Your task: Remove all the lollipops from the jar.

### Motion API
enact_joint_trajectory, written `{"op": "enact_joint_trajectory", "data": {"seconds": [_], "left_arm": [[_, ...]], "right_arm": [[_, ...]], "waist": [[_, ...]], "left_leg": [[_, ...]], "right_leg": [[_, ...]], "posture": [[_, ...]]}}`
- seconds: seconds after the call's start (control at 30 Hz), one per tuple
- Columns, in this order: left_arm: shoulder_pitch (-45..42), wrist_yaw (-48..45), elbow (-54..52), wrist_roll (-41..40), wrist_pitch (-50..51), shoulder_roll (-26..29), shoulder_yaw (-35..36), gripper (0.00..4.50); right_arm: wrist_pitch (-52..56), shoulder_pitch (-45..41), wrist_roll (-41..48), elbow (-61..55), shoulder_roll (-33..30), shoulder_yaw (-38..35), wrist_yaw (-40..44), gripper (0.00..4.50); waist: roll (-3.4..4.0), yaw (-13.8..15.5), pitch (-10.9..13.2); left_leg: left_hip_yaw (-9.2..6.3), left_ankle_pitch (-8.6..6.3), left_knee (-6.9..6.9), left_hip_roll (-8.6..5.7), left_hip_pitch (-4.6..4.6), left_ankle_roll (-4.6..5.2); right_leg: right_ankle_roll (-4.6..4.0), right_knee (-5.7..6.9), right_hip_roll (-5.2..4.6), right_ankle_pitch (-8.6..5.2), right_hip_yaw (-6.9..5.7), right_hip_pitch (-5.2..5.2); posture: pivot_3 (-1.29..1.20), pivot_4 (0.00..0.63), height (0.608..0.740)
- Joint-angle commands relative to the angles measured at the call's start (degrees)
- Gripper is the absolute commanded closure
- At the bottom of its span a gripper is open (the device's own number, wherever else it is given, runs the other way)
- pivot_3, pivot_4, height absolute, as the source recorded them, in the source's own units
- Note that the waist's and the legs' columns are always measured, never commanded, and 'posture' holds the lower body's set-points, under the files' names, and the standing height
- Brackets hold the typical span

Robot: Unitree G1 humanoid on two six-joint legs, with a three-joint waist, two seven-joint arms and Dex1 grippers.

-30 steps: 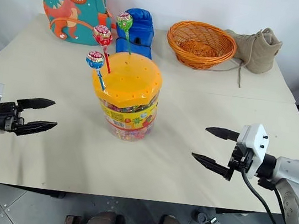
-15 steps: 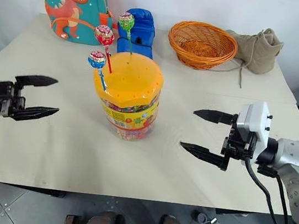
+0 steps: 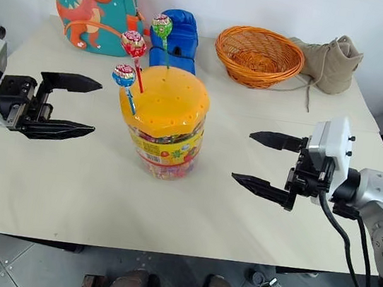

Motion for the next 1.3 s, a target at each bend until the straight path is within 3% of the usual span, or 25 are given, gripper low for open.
{"op": "enact_joint_trajectory", "data": {"seconds": [0.03,0.47,0.6,1.0,1.3], "left_arm": [[-1.7,4.1,-6.5,-1.9,1.1,-1.8,-1.5,0.00],[-5.3,13.9,-5.9,-0.9,4.1,-7.4,-5.7,0.00],[-5.7,13.8,-5.9,-1.0,5.5,-7.0,-7.2,0.79],[-7.3,12.1,-3.9,0.8,6.6,-5.9,-9.6,4.33],[-14.5,16.7,-2.4,-4.5,9.8,-8.2,-4.4,4.48]], "right_arm": [[-0.9,-3.3,1.9,0.9,0.0,-0.9,1.0,0.03],[2.4,-10.6,9.7,-0.7,0.1,-2.0,-2.2,0.03],[2.8,-9.1,10.9,-1.3,-0.8,-3.9,-2.5,0.00],[3.6,0.1,13.7,-5.1,-2.3,-10.9,-3.5,0.00],[2.9,1.9,13.8,-5.3,-2.4,-12.0,-4.2,0.00]], "waist": [[0.02,0.0,0.0],[0.08,0.2,0.1],[0.08,0.7,0.1],[0.08,1.4,0.1],[0.06,1.5,0.1]], "left_leg": [[0.00,0.00,0.02,0.00,0.00,0.00],[-0.34,0.00,0.32,0.00,-0.08,0.00],[-0.33,-0.01,0.38,-0.02,-0.12,0.01],[-0.24,-0.02,0.42,-0.03,-0.15,0.03],[-0.29,-0.02,0.46,-0.04,-0.22,0.03]], "right_leg": [[0.00,0.01,0.00,0.00,0.01,0.01],[0.00,0.20,0.00,0.00,0.00,0.02],[0.00,0.21,0.00,0.00,-0.01,0.02],[0.01,0.23,0.00,0.00,-0.03,0.03],[0.02,0.22,0.01,0.01,-0.06,0.03]], "posture": [[0.00,0.150,0.740],[0.00,0.150,0.740],[0.00,0.150,0.740],[0.00,0.150,0.740],[0.00,0.150,0.740]]}}
